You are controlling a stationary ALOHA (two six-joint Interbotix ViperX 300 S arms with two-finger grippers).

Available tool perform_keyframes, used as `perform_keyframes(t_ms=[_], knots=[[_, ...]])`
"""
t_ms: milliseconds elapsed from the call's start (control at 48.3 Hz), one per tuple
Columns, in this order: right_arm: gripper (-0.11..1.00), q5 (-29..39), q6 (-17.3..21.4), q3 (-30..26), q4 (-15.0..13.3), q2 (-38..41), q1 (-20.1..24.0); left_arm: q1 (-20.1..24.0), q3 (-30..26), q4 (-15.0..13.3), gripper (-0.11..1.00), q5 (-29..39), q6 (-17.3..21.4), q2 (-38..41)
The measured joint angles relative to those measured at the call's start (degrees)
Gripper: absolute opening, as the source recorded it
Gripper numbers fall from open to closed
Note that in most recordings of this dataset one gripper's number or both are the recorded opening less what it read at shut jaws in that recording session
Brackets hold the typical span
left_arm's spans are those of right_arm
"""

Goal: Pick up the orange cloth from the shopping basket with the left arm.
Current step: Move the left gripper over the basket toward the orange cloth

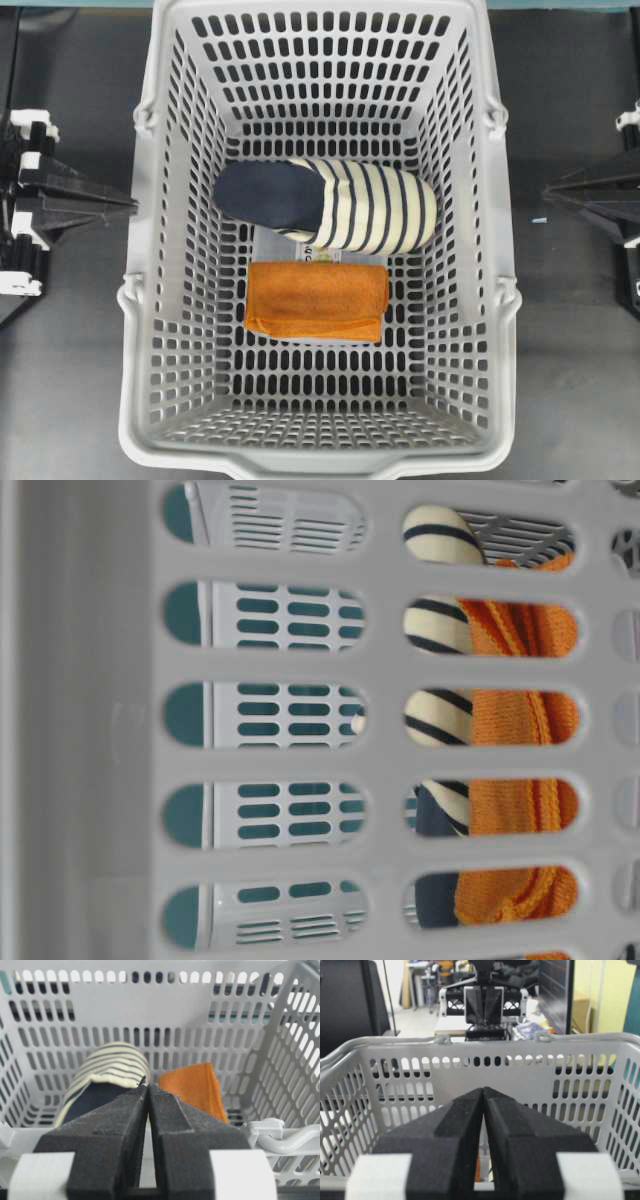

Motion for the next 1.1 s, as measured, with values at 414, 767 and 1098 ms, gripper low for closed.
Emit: perform_keyframes(t_ms=[414, 767, 1098], knots=[[0.0, 2.2, 1.2, 0.0, 0.4, -1.4, 0.0, -2.8, -17.6, 2.0, 0.0, 30.0, -9.0, 6.2], [0.0, 3.2, 1.3, 0.0, 0.4, -1.4, -0.1, -5.2, -40.7, 2.1, 0.0, 56.5, -8.8, 26.3], [0.0, 3.2, 1.3, 0.2, 0.4, -1.4, -0.1, -5.3, -54.8, 2.1, 0.0, 64.2, -8.7, 45.4]])
